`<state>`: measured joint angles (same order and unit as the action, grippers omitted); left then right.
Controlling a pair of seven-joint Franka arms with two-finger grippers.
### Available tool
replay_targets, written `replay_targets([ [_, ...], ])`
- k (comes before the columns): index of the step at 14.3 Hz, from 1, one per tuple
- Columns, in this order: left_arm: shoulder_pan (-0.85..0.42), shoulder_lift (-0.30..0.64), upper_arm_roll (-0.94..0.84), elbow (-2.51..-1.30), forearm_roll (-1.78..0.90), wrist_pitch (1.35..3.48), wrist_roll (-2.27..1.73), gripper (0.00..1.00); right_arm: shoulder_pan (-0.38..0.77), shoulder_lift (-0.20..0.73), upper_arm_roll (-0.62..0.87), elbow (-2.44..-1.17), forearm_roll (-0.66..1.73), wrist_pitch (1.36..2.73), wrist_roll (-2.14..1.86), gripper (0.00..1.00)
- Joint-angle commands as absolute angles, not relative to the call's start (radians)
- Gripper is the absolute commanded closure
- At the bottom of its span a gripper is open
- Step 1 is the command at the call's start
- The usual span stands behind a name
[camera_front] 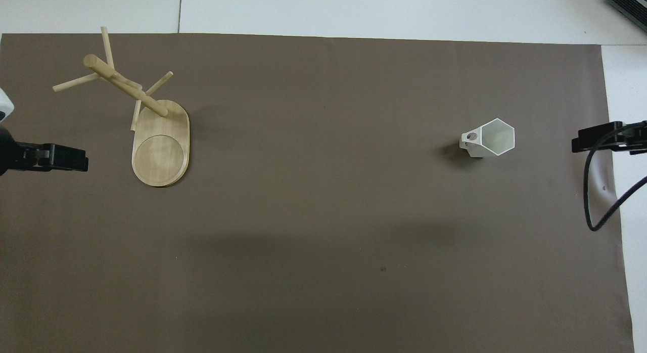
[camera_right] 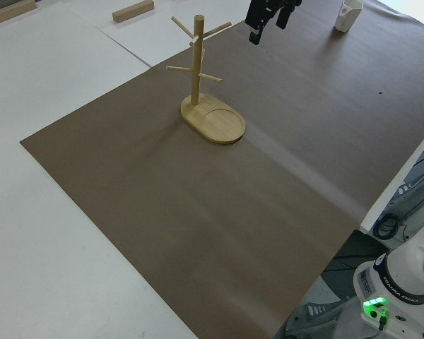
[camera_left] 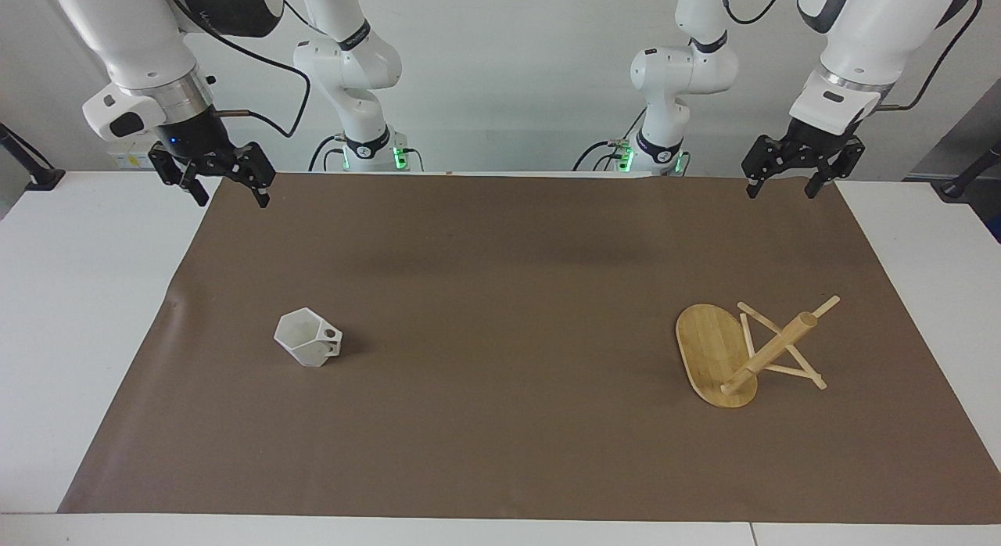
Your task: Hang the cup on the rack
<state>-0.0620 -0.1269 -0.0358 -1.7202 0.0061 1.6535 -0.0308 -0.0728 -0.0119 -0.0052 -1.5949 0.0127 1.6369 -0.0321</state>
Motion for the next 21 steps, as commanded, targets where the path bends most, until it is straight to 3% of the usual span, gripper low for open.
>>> replay_targets([
  [1, -0.055, -0.143, -0.038, -1.733, -0.006, 1.644, -0.032, 0.00, -0.066, -0.035, -0.011, -1.618, 0.005, 1.629, -0.021, 0.00],
  [21, -0.055, -0.143, -0.038, -1.733, -0.006, 1.644, -0.034, 0.00, -0.066, -0.038, -0.014, -1.644, 0.005, 1.697, -0.014, 0.00],
])
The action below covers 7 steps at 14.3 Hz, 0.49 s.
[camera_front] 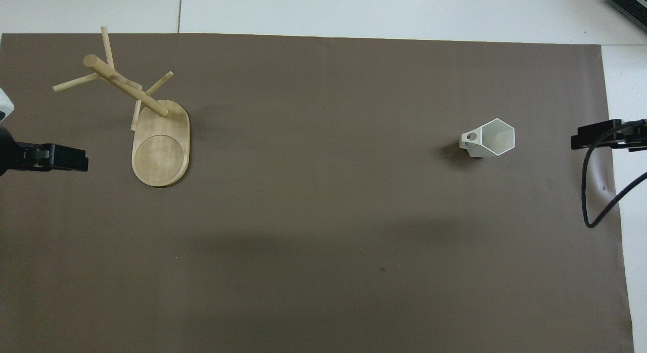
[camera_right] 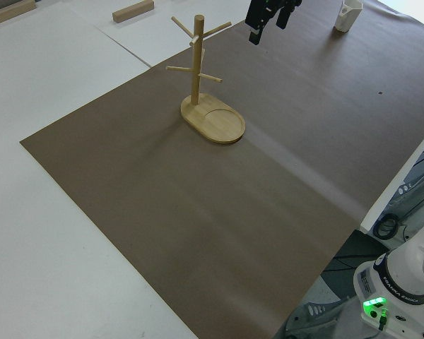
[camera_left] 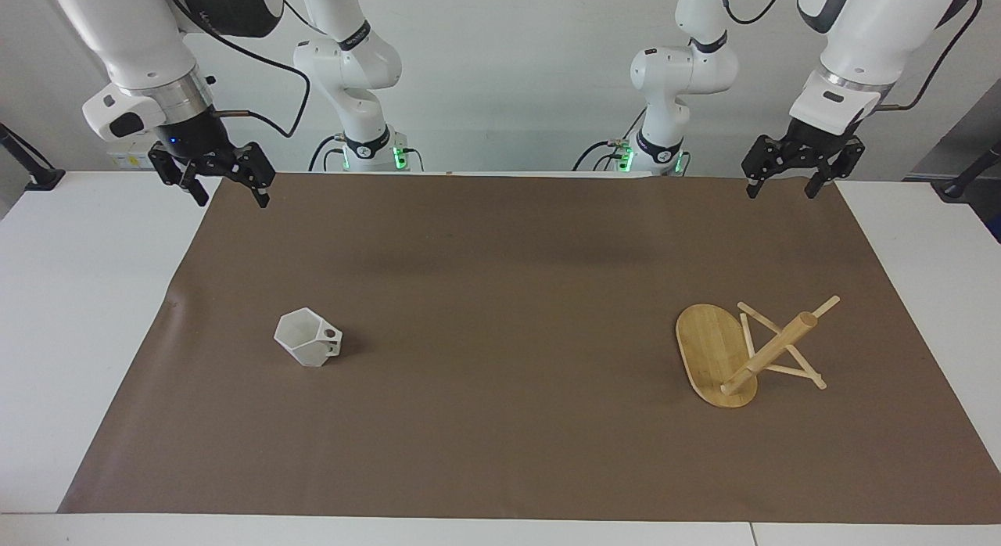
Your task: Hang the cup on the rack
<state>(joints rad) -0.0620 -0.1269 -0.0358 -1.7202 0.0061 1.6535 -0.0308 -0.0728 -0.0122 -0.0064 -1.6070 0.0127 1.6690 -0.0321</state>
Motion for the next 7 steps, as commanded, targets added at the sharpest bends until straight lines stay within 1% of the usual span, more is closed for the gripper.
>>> replay_targets([
  [1, -0.055, -0.143, -0.038, -1.733, -0.006, 1.644, -0.034, 0.00, -0.066, -0.038, -0.014, -1.647, 0.005, 1.706, -0.014, 0.00],
  [7, -0.055, -0.143, -0.038, -1.733, -0.006, 1.644, -0.034, 0.00, -0.066, -0.049, -0.014, -1.672, 0.005, 1.735, -0.015, 0.00],
])
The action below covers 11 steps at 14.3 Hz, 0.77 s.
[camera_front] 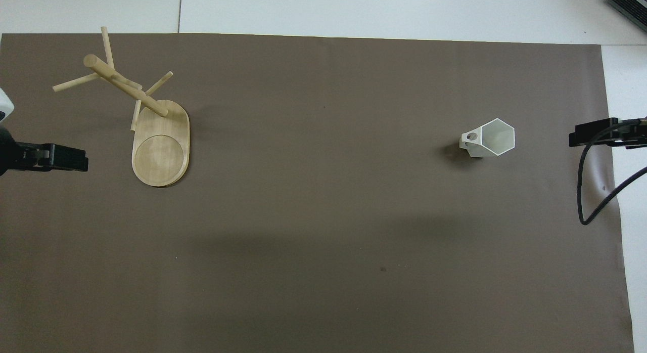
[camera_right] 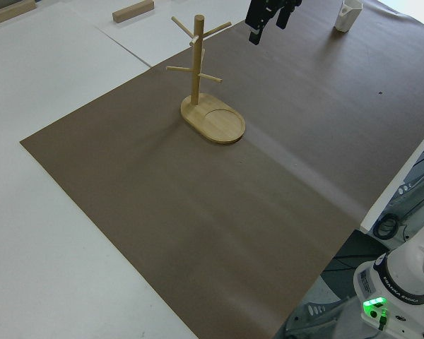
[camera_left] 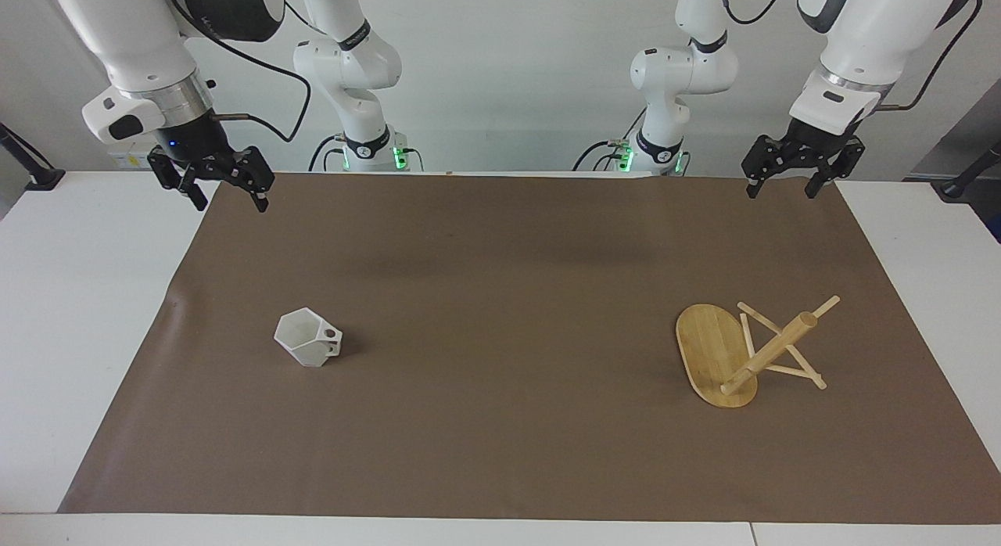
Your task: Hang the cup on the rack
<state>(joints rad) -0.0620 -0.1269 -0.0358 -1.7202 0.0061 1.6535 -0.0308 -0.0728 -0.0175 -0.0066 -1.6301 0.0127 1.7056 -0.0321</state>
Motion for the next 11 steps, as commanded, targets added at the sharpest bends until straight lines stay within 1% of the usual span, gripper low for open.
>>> replay_targets([
  [1, -0.055, -0.143, -0.038, -1.733, -0.006, 1.644, -0.034, 0.00, -0.066, -0.049, -0.014, -1.678, 0.005, 1.743, -0.015, 0.00],
  [5, -0.055, -0.143, -0.038, -1.733, -0.006, 1.644, -0.034, 0.00, -0.066, -0.069, -0.015, -1.741, 0.003, 1.811, -0.021, 0.00],
  [11, -0.055, -0.143, -0.038, -1.733, -0.006, 1.644, -0.034, 0.00, -0.067, -0.055, -0.029, -1.853, -0.003, 1.931, -0.018, 0.00],
])
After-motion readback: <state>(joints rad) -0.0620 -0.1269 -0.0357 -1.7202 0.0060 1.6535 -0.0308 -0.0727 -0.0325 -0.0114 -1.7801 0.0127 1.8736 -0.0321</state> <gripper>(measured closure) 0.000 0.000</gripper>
